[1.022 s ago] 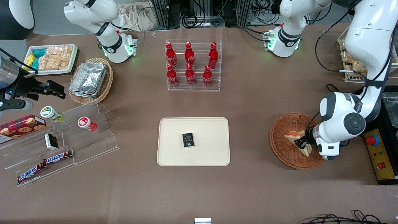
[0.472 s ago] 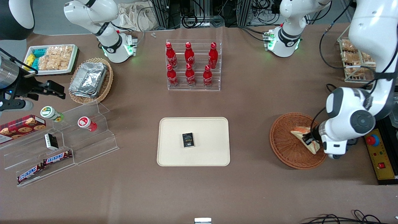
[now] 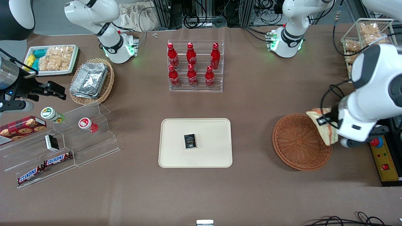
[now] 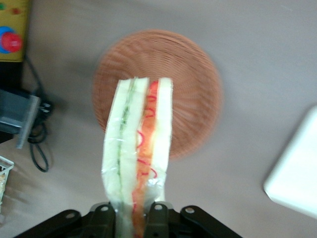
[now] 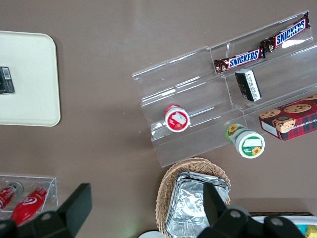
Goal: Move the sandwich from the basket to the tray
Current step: 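Lift the sandwich out of the basket and carry it toward the cream tray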
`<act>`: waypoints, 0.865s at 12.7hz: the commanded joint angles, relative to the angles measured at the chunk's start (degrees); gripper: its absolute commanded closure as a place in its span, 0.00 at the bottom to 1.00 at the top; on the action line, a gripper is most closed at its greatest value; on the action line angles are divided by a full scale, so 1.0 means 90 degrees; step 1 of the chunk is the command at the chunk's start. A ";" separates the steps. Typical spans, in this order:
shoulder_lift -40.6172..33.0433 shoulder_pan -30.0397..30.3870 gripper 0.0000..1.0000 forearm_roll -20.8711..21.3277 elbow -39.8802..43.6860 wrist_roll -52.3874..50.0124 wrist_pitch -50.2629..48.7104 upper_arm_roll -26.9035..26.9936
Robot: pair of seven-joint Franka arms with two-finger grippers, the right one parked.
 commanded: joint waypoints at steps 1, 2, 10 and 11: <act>0.1089 -0.0997 1.00 0.0140 0.1077 0.0107 -0.0142 -0.0176; 0.1440 -0.1368 1.00 0.0217 0.1253 0.0107 -0.0006 -0.0176; 0.3444 -0.3139 1.00 0.0745 0.1313 -0.0557 0.2523 0.0606; 0.3513 -0.3159 1.00 0.0736 0.1313 -0.0596 0.2612 0.0606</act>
